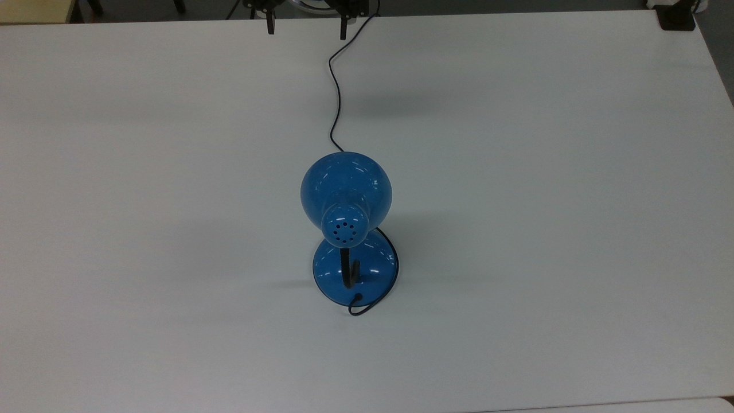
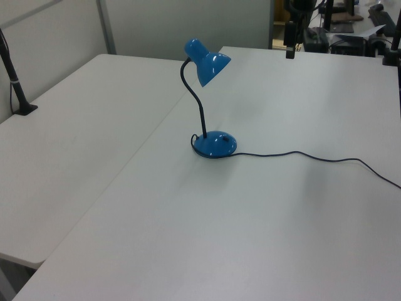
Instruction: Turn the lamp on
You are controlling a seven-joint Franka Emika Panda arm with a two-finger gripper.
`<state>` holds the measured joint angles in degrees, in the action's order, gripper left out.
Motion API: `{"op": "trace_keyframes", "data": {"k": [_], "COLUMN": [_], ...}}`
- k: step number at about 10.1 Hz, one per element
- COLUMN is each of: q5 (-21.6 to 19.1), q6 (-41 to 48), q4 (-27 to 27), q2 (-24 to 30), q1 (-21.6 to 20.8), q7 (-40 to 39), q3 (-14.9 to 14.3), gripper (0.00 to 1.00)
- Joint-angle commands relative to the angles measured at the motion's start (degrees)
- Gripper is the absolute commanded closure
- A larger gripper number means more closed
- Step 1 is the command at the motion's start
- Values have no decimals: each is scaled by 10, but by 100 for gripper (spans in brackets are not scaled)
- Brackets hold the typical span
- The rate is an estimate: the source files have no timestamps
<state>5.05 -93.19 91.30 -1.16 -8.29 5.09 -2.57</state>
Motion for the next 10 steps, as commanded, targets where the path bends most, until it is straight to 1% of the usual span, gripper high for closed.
{"op": "trace_keyframes", "data": {"k": [1, 9, 10], "q5": [1, 0, 0], "q6": [3, 3, 3], "q4": [-7, -6, -5], "q2": [-3, -3, -3], "q1": [-7, -7, -7], "q7": [-5, -6, -7], "q3": [-7, -9, -9], "gripper": [0, 1, 20]}}
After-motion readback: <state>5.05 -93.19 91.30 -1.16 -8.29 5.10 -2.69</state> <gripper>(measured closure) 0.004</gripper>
